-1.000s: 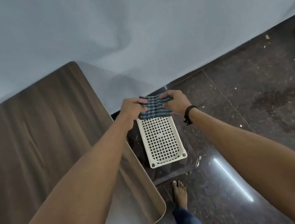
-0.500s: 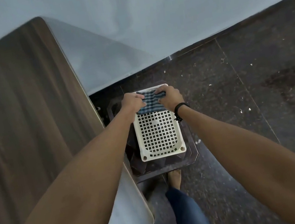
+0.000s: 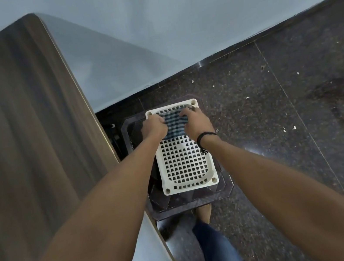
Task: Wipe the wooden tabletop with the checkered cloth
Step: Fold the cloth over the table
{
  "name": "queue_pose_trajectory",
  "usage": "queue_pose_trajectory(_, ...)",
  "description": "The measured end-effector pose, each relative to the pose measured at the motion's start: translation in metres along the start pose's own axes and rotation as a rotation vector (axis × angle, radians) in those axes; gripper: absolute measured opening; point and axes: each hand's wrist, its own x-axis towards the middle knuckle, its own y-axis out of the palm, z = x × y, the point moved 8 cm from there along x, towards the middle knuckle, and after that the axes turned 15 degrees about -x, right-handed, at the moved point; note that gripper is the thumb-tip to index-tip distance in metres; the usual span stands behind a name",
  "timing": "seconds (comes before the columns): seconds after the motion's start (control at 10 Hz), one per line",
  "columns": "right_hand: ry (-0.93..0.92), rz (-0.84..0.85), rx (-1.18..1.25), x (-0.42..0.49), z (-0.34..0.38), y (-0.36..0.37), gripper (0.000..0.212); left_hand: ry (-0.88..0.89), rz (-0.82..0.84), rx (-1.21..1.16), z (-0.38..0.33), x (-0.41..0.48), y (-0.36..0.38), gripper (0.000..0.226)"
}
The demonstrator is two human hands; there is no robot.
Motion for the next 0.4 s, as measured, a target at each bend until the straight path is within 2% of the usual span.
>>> queue_pose_trajectory(0.3, -0.004, -0.111, -0.368, -0.02, 0.009, -0.01, 0.045, 0.051, -0.008, 0.175, -0.009, -0.012, -0.014, 0.022)
queue_pose_trajectory(0.4, -0.027, -0.19, -0.375, -0.032, 0.024, -0.038, 0.045, 0.123, -0.022, 0.171, -0.031, -0.026, -0.042, 0.029)
